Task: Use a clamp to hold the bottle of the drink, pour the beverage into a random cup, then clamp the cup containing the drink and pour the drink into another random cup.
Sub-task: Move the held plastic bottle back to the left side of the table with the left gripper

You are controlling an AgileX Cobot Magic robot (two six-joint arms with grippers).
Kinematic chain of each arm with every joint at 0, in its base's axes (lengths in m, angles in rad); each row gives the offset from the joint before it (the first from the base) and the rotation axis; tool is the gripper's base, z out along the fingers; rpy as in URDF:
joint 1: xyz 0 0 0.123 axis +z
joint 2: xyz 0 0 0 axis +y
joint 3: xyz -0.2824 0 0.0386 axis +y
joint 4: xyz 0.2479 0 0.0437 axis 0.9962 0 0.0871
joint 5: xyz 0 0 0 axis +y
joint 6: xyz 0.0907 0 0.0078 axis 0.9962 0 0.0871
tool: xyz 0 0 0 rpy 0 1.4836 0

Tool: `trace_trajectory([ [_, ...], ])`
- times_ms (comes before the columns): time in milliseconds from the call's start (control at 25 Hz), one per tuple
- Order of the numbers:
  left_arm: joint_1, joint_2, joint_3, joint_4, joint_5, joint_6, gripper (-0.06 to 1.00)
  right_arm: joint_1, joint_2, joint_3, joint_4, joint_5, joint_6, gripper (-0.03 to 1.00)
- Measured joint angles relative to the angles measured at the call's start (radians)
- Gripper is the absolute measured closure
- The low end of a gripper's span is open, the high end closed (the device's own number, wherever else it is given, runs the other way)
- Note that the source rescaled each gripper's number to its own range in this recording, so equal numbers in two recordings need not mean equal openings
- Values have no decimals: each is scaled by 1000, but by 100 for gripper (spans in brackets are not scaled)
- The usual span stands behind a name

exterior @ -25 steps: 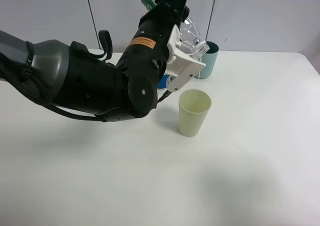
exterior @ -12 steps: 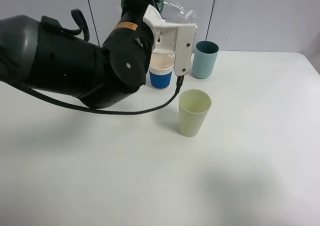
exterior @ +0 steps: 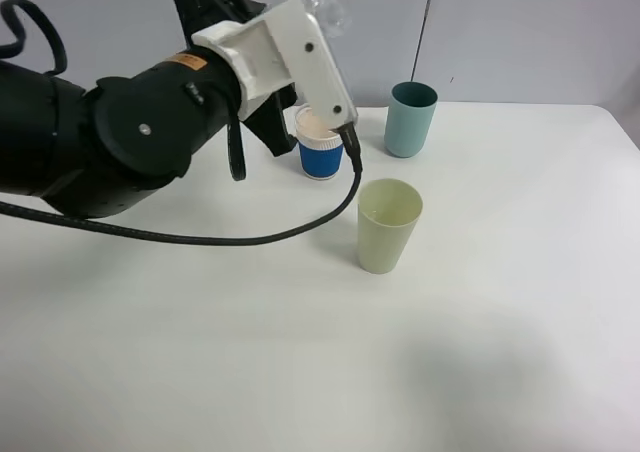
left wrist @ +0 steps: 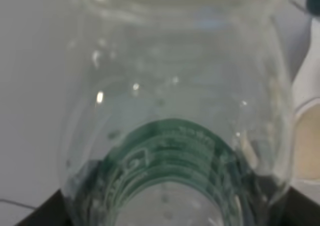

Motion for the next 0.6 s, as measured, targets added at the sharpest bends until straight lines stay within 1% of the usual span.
trace_trajectory([
  [80, 27, -34, 52, 58, 30, -170, 88, 0, 0, 0, 0, 0, 0, -3],
  [160, 58, -69, 103, 147, 73, -330, 88, 0, 0, 0, 0, 0, 0, -3],
  [200, 78, -89, 132, 192, 93, -394, 88, 0, 0, 0, 0, 0, 0, -3],
  [320, 151, -137, 204, 391, 161, -635, 88, 0, 0, 0, 0, 0, 0, -3],
  [440, 233, -151, 247, 572, 184, -883, 88, 0, 0, 0, 0, 0, 0, -3],
  [560, 315, -152, 274, 711, 191, -1168, 88, 0, 0, 0, 0, 0, 0, -3],
  [600, 342, -152, 279, 756, 192, -1243, 88, 0, 0, 0, 0, 0, 0, -3],
])
